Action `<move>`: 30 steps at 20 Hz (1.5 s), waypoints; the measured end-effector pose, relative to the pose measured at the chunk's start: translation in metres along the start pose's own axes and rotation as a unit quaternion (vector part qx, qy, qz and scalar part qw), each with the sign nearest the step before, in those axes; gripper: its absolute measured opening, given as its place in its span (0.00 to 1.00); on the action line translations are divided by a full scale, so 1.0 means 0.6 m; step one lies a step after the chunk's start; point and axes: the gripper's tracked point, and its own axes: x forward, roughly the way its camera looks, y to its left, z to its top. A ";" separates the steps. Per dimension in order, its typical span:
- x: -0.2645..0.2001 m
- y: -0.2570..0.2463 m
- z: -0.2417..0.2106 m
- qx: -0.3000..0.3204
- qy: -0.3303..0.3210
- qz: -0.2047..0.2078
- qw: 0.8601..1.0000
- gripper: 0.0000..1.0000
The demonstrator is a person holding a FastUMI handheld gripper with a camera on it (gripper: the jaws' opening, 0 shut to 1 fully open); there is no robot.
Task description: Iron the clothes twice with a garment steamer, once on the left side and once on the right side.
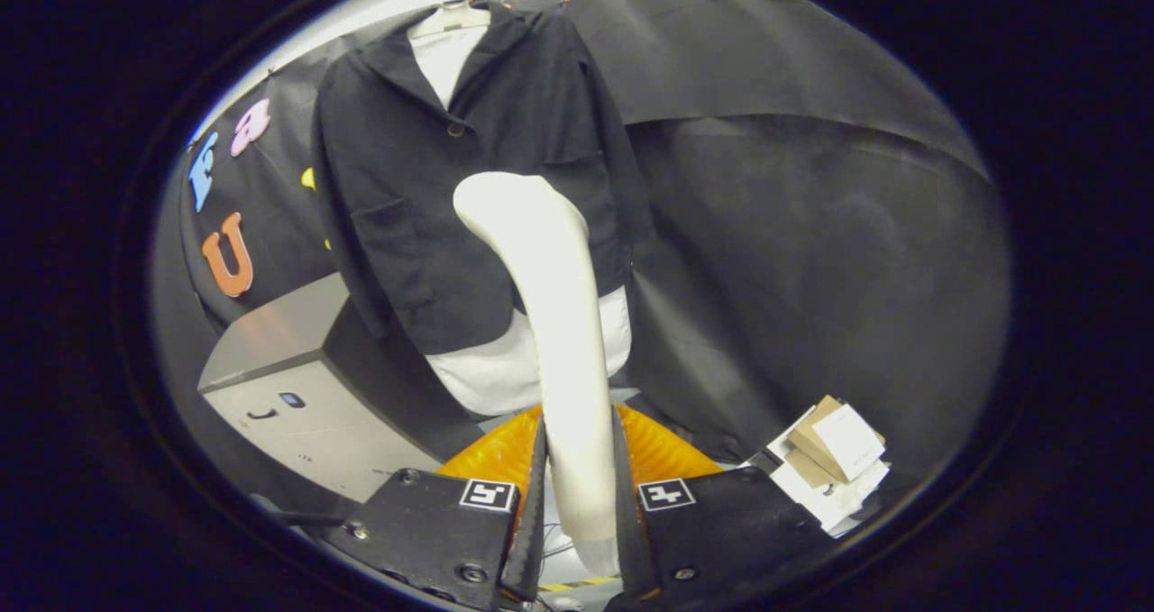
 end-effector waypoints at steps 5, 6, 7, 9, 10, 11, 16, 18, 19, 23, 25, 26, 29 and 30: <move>-0.129 0.078 -0.027 -0.032 -0.028 0.027 0.999 0.37; -0.152 0.097 -0.032 -0.043 -0.032 0.037 0.998 0.37; -0.174 0.116 -0.039 -0.054 -0.037 0.046 0.997 0.37; -0.212 0.159 -0.056 -0.077 -0.043 0.062 0.994 0.37; -0.230 0.179 -0.069 -0.091 -0.042 0.072 0.992 0.37; -0.247 0.199 -0.083 -0.100 -0.039 0.082 0.991 0.37; -0.298 0.272 -0.164 -0.147 -0.018 0.129 0.981 0.37; -0.307 0.284 -0.195 -0.152 -0.003 0.138 0.979 0.37; -0.308 0.285 -0.207 -0.159 0.004 0.140 0.977 0.37; -0.305 0.297 -0.242 -0.168 0.028 0.144 0.975 0.37; -0.305 0.296 -0.241 -0.169 0.029 0.142 0.975 0.37; -0.306 0.296 -0.239 -0.171 0.028 0.142 0.974 0.37; -0.309 0.296 -0.229 -0.172 0.019 0.143 0.974 0.36; -0.309 0.296 -0.227 -0.173 0.019 0.143 0.974 0.37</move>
